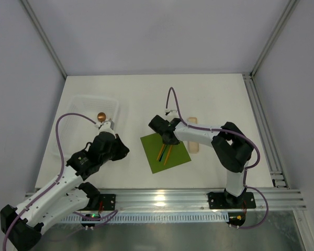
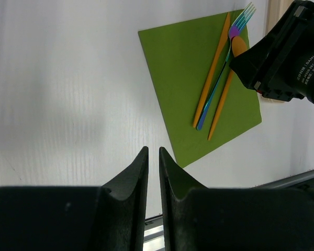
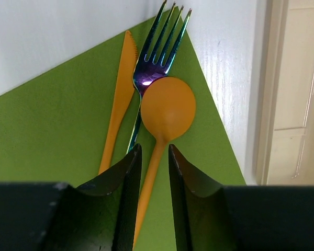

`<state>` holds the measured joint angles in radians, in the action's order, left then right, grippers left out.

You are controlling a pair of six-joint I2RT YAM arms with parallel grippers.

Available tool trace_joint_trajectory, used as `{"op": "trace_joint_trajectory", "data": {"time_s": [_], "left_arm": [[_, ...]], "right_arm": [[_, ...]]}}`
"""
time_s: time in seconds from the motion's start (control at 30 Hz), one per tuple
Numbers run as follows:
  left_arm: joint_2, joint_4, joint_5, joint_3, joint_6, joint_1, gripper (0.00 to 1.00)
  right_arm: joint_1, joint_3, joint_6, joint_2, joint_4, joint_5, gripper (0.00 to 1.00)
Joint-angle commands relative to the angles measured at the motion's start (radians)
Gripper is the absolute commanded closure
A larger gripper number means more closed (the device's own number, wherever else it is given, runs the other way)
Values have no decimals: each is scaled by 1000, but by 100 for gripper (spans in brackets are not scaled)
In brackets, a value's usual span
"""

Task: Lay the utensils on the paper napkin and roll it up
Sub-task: Pick up the utensils from the napkin.

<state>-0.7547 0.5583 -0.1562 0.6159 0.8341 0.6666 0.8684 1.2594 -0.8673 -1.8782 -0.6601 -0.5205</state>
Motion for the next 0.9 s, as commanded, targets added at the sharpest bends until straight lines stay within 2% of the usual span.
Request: {"op": "trace_joint_trajectory", "data": {"time_s": [0.0, 0.6, 0.87], "left_arm": [[18, -20, -2, 2, -7, 2, 85], [12, -26, 0, 7, -10, 2, 85], [9, -23, 1, 5, -10, 4, 85]], "right_arm": [[3, -8, -30, 14, 39, -7, 70], [-19, -57, -33, 16, 76, -7, 74], [-25, -69, -55, 30, 94, -1, 85]]}}
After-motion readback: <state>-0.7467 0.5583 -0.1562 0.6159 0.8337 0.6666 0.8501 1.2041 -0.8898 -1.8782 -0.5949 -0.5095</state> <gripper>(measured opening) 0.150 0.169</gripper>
